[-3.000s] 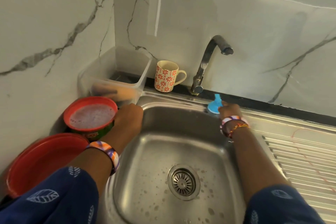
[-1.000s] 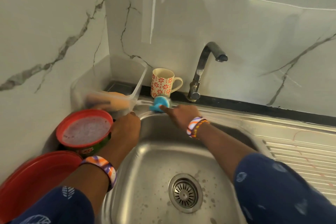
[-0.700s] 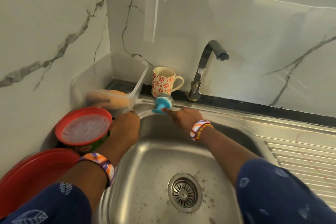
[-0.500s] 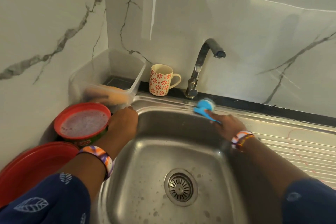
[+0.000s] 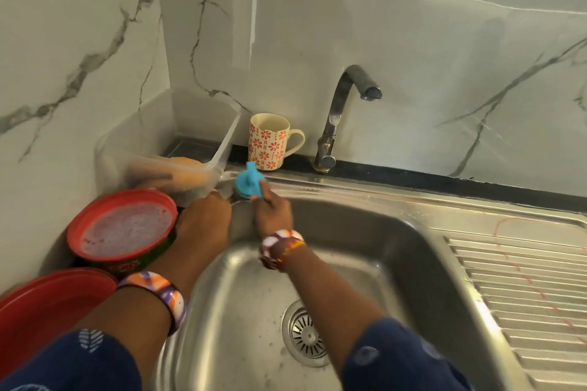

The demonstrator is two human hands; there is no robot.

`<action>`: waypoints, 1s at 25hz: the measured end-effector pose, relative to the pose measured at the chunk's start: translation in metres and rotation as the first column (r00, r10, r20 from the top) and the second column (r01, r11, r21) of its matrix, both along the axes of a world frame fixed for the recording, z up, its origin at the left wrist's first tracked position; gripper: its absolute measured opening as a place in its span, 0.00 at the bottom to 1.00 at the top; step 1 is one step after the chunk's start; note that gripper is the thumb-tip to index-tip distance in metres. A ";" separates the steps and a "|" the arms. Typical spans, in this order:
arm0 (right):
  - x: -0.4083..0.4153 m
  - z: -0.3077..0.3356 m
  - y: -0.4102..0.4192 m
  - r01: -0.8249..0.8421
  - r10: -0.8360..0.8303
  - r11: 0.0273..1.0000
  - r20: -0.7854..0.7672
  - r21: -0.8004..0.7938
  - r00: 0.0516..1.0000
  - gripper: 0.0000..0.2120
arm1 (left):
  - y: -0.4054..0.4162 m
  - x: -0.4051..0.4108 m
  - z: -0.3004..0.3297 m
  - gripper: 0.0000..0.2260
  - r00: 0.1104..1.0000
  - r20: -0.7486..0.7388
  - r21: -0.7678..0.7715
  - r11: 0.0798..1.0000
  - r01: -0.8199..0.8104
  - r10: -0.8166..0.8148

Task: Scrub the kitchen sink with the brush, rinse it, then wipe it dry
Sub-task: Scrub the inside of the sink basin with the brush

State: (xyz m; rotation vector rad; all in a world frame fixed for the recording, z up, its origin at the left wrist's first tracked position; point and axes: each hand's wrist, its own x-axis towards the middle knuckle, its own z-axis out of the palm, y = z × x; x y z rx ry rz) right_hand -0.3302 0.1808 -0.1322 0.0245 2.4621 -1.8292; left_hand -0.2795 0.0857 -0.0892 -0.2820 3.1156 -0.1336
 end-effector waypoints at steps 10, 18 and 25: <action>-0.009 0.046 0.160 0.238 -0.248 0.963 0.067 0.123 0.966 0.17 | -0.002 0.001 -0.001 0.19 1.000 0.014 -0.056 0.998 0.006 -0.005; -0.007 0.030 0.194 0.594 -0.594 0.798 -0.033 0.100 0.804 0.18 | 0.000 0.001 -0.003 0.21 1.000 -0.008 -0.035 0.999 -0.007 0.006; -0.001 0.015 -0.012 0.027 -0.024 0.999 0.082 -0.029 0.996 0.19 | -0.006 0.001 -0.011 0.19 0.998 -0.035 -0.044 0.998 0.043 -0.044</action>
